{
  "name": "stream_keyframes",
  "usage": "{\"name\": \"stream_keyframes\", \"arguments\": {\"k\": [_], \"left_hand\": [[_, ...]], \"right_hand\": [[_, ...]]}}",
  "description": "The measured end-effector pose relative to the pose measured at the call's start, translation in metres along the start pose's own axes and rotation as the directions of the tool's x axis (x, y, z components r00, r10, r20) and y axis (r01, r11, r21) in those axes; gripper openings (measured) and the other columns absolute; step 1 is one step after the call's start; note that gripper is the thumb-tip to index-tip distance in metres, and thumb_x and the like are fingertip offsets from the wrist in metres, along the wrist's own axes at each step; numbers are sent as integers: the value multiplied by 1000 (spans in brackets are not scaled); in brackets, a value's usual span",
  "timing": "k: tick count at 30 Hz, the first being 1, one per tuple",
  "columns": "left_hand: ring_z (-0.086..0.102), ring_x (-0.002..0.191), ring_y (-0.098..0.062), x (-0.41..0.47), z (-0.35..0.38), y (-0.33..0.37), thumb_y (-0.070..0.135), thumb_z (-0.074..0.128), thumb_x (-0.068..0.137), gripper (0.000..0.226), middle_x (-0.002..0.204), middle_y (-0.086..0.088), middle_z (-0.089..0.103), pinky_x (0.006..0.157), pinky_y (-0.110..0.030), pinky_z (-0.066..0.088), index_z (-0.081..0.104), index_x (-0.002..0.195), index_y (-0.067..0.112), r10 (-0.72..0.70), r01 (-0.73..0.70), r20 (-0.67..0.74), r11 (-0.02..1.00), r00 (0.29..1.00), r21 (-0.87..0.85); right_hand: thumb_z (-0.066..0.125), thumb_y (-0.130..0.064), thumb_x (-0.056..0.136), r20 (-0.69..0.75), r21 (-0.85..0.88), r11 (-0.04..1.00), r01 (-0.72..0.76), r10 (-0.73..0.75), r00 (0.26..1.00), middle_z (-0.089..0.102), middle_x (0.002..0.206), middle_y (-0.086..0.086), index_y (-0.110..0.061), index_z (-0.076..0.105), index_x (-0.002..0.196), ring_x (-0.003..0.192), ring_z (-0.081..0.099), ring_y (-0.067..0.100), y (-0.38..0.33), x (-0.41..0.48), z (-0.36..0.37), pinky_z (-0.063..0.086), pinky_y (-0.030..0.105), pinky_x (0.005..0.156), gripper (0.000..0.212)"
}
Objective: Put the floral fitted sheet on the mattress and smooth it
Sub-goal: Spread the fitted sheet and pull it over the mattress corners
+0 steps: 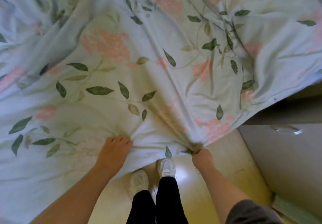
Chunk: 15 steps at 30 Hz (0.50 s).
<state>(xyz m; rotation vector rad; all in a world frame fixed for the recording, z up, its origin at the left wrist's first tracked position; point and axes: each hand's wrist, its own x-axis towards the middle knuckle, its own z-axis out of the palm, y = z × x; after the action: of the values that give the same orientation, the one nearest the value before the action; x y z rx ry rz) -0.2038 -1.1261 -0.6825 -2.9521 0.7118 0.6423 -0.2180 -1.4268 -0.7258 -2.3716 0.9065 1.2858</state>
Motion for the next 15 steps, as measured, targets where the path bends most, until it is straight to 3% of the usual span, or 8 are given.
{"name": "stream_keyframes", "arguments": {"k": [3, 4, 6, 8, 10, 12, 15], "left_hand": [[55, 42, -18, -2, -7, -2, 5, 90, 29, 40, 51, 1, 56, 42, -21, 44, 61, 52, 19, 96, -96, 124, 995, 988, -5], [58, 45, -18, -3, -10, -2, 8, 90, 34, 37, 54, 1, 58, 44, -22, 45, 63, 56, 19, 112, -116, 180, 993, 977, 8], [67, 77, -20, -2, -20, -5, 17, 73, 75, 16, 87, -2, 68, 64, -30, 51, 66, 89, 19, 72, -78, 359, 997, 931, 3], [61, 104, -23, 8, -22, -12, 22, 42, 96, 23, 115, -2, 62, 83, -35, 47, 56, 114, 21, -8, 16, 460, 1000, 888, -13], [57, 110, -20, 30, -36, -20, 23, 36, 97, 28, 121, 1, 58, 87, -34, 44, 50, 122, 23, -79, 87, 411, 996, 908, -1], [51, 113, -18, 57, -51, -32, 26, 37, 97, 31, 124, 2, 51, 87, -32, 43, 44, 127, 23, -243, 250, 264, 968, 933, 11], [38, 127, -26, 98, -70, -57, 40, 44, 95, 53, 143, -7, 32, 92, -38, 44, 28, 141, 19, -549, 572, 202, 816, 811, -79]], "right_hand": [[43, -8, 92, 39, -144, 989, 42, -37, 999, 64, 115, 17, -2, 57, 121, 106, 63, 29, -20, -11, -24, 51, 37, 91, 33], [42, -12, 94, 56, -202, 977, 75, -64, 996, 62, 123, 16, -4, 51, 130, 112, 61, 30, -30, -15, -35, 49, 41, 96, 38], [44, -18, 93, 87, -337, 930, 148, -126, 988, 57, 131, 11, -9, 43, 139, 116, 59, 28, -54, -22, -65, 46, 41, 99, 46], [47, -17, 88, 73, -417, 882, 220, -208, 975, 63, 116, 6, -9, 55, 120, 107, 63, 26, -82, -24, -97, 49, 32, 88, 35], [46, -18, 85, -17, -421, 855, 302, -340, 940, 63, 101, 3, -12, 59, 102, 97, 63, 26, -110, -19, -126, 43, 28, 76, 22], [46, -25, 89, -130, -377, 827, 417, -493, 861, 61, 108, 3, -17, 55, 109, 96, 60, 25, -136, -7, -148, 40, 29, 74, 23], [53, -39, 92, -211, -359, 745, 563, -652, 728, 50, 124, 3, -23, 40, 131, 105, 55, 25, -166, 14, -162, 46, 34, 78, 44]]}}
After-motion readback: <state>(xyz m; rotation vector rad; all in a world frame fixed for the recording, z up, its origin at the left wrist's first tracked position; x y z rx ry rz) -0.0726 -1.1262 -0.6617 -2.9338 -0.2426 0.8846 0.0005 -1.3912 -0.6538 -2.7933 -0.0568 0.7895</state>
